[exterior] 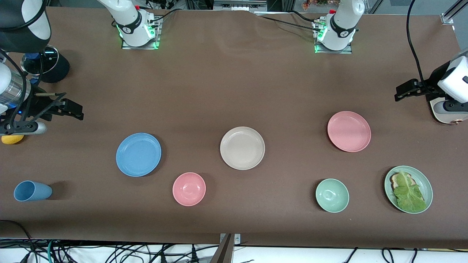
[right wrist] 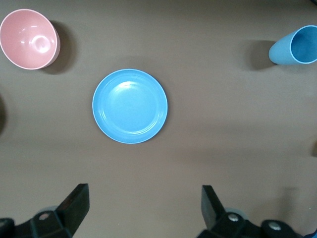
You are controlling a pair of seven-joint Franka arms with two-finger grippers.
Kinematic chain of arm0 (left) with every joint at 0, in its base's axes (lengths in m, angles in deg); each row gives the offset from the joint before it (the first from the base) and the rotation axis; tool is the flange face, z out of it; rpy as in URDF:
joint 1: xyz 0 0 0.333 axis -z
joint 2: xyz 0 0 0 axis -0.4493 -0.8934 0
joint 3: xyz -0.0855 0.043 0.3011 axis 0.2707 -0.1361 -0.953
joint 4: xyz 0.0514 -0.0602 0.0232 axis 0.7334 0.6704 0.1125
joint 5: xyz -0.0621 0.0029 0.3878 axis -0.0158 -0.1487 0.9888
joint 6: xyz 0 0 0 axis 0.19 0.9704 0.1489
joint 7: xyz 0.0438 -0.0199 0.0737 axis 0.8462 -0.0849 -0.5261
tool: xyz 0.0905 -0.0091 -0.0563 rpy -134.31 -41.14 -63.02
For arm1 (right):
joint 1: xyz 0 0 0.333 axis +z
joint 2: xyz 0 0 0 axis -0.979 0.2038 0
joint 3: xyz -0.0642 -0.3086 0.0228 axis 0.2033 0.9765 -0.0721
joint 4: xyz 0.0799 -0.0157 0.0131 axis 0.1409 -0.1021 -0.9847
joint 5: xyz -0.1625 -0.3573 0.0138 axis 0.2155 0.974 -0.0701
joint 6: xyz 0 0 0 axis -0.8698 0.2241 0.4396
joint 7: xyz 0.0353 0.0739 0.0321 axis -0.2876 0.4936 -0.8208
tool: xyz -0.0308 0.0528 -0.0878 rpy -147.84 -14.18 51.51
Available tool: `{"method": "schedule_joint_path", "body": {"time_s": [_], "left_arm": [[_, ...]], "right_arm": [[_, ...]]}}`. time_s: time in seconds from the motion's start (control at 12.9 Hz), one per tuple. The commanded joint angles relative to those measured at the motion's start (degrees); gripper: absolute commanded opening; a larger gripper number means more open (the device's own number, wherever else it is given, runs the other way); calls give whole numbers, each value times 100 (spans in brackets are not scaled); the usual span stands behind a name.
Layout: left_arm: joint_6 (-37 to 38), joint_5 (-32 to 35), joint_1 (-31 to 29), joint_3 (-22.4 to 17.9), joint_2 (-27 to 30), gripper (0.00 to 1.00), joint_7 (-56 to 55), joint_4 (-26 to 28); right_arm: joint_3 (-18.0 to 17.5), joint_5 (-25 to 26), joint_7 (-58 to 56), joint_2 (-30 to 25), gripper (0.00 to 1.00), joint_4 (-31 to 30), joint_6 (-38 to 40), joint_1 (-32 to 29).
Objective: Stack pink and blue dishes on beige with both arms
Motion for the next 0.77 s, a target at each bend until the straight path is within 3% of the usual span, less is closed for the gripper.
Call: {"method": "schedule_joint_path", "body": {"time_s": [0.0, 0.7], "left_arm": [[84, 168, -31, -4, -45, 100, 317, -156], [75, 142, -75, -4, -45, 100, 336, -156]], "right_arm": [[-26, 48, 16, -81, 100, -18, -10, 3], [-26, 31, 25, -46, 100, -1, -19, -6]]}}
